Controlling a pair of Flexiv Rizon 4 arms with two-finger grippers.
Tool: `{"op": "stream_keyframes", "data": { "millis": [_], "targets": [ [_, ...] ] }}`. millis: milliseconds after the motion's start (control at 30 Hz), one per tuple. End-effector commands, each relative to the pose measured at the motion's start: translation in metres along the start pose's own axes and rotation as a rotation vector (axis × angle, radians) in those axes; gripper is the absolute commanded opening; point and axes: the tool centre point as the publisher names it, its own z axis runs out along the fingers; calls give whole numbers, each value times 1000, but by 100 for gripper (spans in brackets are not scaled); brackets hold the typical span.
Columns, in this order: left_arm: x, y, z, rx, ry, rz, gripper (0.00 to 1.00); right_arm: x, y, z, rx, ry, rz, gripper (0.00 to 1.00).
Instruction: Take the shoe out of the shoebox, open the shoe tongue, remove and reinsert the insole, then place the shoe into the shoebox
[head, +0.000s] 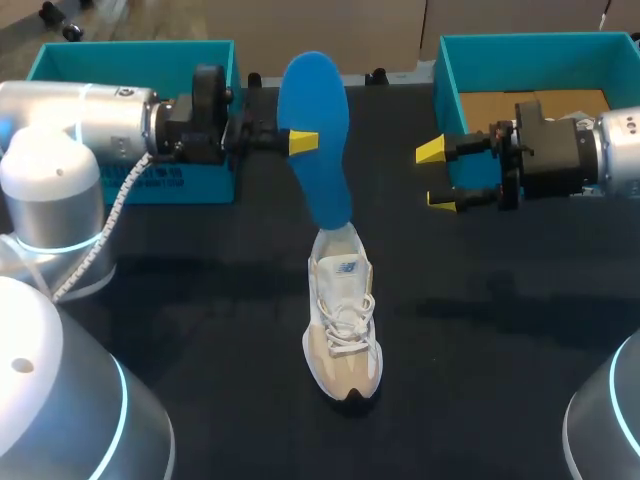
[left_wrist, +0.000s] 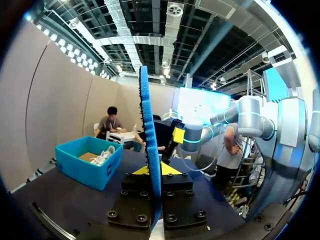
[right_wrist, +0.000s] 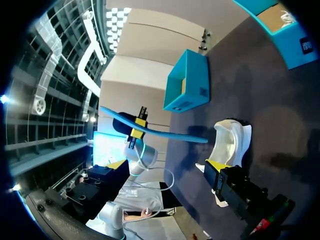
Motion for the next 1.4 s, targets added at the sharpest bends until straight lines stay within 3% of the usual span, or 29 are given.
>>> {"op": "stream_keyframes", "data": {
  "millis": [33,200,433,867,1167,1400],
  "targets": [
    [1,1,0,1,-2,0,0,0,0,2,-1,-2,0,100],
    [1,0,-2,18,35,263,0,0,0,2,-1,-2,0,100],
    [-3,0,-3,41,54,462,0,0,0,2,-1,-2,0,100],
    [-5,8,-4,-9,70,864,0,0,0,2,-1,-2,0,100],
    [-3,18,-2,-3,69,1310,0,0,0,2,-1,-2,0,100],
    [-1,24,-1,-10,75,1449,0,0,0,2,-1,-2,0,100]
  ]
}}
